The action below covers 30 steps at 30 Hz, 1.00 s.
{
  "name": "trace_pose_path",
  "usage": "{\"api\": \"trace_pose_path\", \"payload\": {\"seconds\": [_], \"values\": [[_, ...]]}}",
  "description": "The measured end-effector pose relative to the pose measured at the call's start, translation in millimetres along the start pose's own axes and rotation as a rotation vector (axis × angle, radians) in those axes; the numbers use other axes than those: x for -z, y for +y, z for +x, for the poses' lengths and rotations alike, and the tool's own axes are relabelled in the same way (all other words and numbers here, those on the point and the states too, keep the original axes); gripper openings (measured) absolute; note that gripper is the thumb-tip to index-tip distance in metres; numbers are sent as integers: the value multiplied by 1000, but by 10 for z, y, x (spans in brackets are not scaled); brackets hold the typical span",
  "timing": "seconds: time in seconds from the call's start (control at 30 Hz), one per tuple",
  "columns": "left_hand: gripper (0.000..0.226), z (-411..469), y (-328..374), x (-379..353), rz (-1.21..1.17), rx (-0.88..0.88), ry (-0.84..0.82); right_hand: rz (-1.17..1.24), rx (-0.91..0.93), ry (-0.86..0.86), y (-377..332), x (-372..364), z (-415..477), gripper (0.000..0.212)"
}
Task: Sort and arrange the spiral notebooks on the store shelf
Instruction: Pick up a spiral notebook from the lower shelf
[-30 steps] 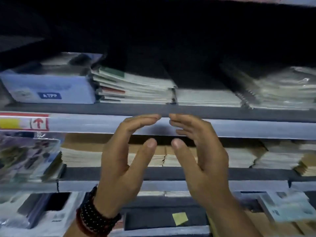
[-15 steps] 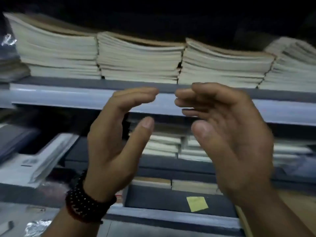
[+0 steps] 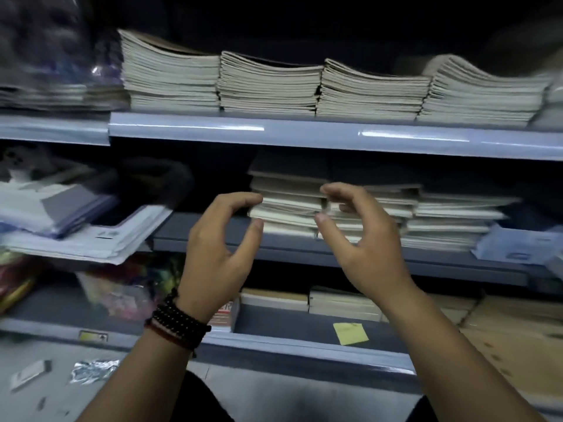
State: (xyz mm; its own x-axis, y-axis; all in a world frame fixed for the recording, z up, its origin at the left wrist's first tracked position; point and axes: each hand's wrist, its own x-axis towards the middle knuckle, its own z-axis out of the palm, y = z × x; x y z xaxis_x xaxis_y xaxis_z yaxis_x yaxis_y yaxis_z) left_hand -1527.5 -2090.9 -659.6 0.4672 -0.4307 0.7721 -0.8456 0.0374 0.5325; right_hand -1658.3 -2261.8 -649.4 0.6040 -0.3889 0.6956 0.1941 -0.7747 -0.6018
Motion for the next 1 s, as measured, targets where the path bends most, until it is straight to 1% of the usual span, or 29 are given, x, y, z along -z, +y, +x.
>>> {"api": "trace_pose_path", "payload": {"seconds": [0.17, 0.23, 0.3, 0.37, 0.4, 0.43, 0.47, 0.5, 0.57, 0.6, 0.63, 0.67, 0.7, 0.73, 0.77, 0.8, 0.83, 0.87, 0.93, 0.97, 1.0], "values": [[23, 333, -547, -79, 215, -17, -141, -340, 34, -153, 508, -135, 252, 28], [22, 541, -810, -179, 312, -74, -185, -387, 41, -160, 699, -219, 431, 27], [25, 756, -1045, -299, 388, -119, -187, -448, 85, -131, 850, -325, 640, 27], [27, 959, -1246, -434, 479, -136, -172, -569, 123, -84, 976, -429, 861, 27], [23, 1047, -1335, -502, 542, -133, -168, -642, 118, -76, 1008, -476, 959, 26], [12, 1126, -1387, -557, 605, -106, -192, -717, 89, -94, 1012, -513, 1045, 20], [9, 1201, -1440, -612, 647, -52, -223, -774, 46, -148, 1004, -542, 1127, 10], [23, 1266, -1479, -662, 689, 22, -276, -808, -24, -237, 1002, -570, 1209, 4], [42, 1371, -1602, -716, 721, 125, -355, -843, -169, -375, 1012, -621, 1331, 22], [47, 1402, -1656, -728, 713, 121, -341, -848, -221, -411, 1038, -637, 1375, 28], [49, 1413, -1666, -719, 680, 110, -321, -834, -249, -413, 1077, -648, 1401, 35], [46, 1392, -1703, -723, 619, 54, -269, -823, -257, -395, 1116, -657, 1393, 40], [37, 1353, -1729, -717, 566, -19, -208, -803, -212, -340, 1168, -670, 1360, 41], [23, 1307, -1775, -715, 527, -83, -137, -792, -124, -273, 1200, -683, 1302, 40], [11, 1242, -1785, -710, 482, -103, -88, -781, -38, -220, 1233, -693, 1229, 35], [12, 1162, -1804, -705, 412, -57, -59, -783, 30, -166, 1260, -701, 1156, 23], [15, 1090, -1802, -693, 285, 47, -26, -790, 99, -95, 1305, -717, 1095, 17], [17, 1049, -1781, -669, 71, 206, 38, -794, 134, -55, 1322, -732, 1033, 26], [20, 1019, -1703, -605, -508, 550, 198, -753, 180, -57, 1340, -743, 935, 39], [17, 1021, -1663, -573, -718, 702, 236, -730, 193, -66, 1336, -733, 883, 42], [12, 1037, -1640, -545, -820, 819, 206, -714, 193, -80, 1309, -720, 827, 43]]}}
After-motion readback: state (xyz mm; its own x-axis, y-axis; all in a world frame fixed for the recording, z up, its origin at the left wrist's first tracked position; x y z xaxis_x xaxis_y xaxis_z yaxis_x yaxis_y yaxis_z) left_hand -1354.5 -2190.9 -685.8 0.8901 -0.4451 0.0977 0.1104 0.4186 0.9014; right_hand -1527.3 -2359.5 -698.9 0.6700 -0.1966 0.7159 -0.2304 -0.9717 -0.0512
